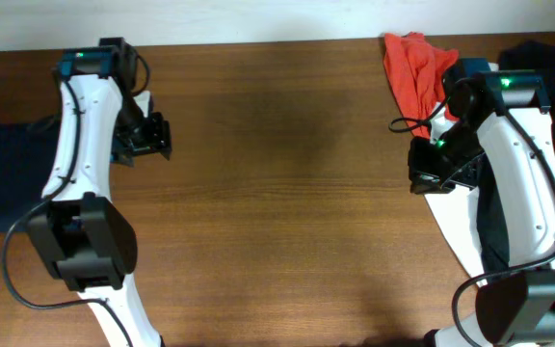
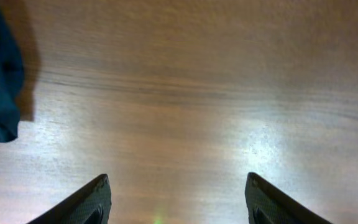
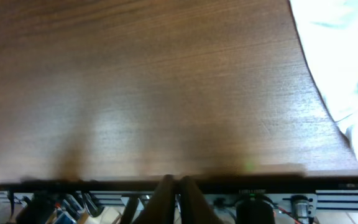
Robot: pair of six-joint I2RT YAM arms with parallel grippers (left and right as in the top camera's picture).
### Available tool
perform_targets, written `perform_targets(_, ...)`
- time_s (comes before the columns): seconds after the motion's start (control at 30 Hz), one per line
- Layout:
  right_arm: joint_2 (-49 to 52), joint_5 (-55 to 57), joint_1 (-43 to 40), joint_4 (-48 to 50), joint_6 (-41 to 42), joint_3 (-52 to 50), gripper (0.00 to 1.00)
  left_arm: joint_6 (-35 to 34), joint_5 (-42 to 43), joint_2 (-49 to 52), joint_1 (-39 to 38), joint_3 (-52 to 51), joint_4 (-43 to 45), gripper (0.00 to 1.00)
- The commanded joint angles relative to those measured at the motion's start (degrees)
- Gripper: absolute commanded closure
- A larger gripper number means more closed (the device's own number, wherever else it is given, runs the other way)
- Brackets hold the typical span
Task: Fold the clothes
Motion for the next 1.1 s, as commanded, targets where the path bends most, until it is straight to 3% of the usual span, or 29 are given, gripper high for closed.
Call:
perform_targets(0.0, -4.6, 2.3, -0.2, -0.4, -2.3, 0.4, 0.92, 0.8, 0.4, -0.3, -4.0, 0.3, -1.4, 0.32)
perform_targets(0.17, -20.2, 6.1, -0.2, 3.5, -2.6, -1.5, 0.89, 0.7, -1.0, -3.7, -10.2, 0.2, -2.5, 0.33)
perform_targets(0.3, -34.1, 6.8, -0.2, 10.0, -4.3, -11.6, 0.81, 0.7, -2.6, -15.5, -14.6, -4.9, 0.5, 0.33)
perform_targets(0.47, -46.0, 2.3, -0.2, 15.8, -9.0, -28.2, 0.67, 0.7, -2.8, -38.0, -14.8, -23.6, 14.3, 0.32)
perform_targets(0.6, -52.5, 1.2, -0.2, 15.9, -12.5, -30.6, 0.62, -0.4, -7.6, -59.6, -14.8, -42.3, 24.8, 0.31)
perform_targets(0.67, -53.8, 1.0, -0.2, 16.0, -13.0, -30.6, 0.62, -2.1, -9.6, -66.6, -14.8, -47.9, 27.5, 0.23)
perform_targets(0.7, -53.9, 1.0, -0.2, 16.2, -13.0, -30.6, 0.13, -4.8, -12.0, -71.2, -14.8, -51.3, 28.3, 0.01)
perform_targets(0.73, -53.8, 1.0, -0.2, 16.1, -13.0, -30.6, 0.01, -5.0, -12.5, -73.4, -14.8, -52.7, 28.3, 0.01)
perform_targets(1.07, -53.7, 1.0, -0.2, 16.0, -13.0, -30.6, 0.01, -5.0, -12.5, -77.7, -14.8, -54.2, 26.3, 0.01)
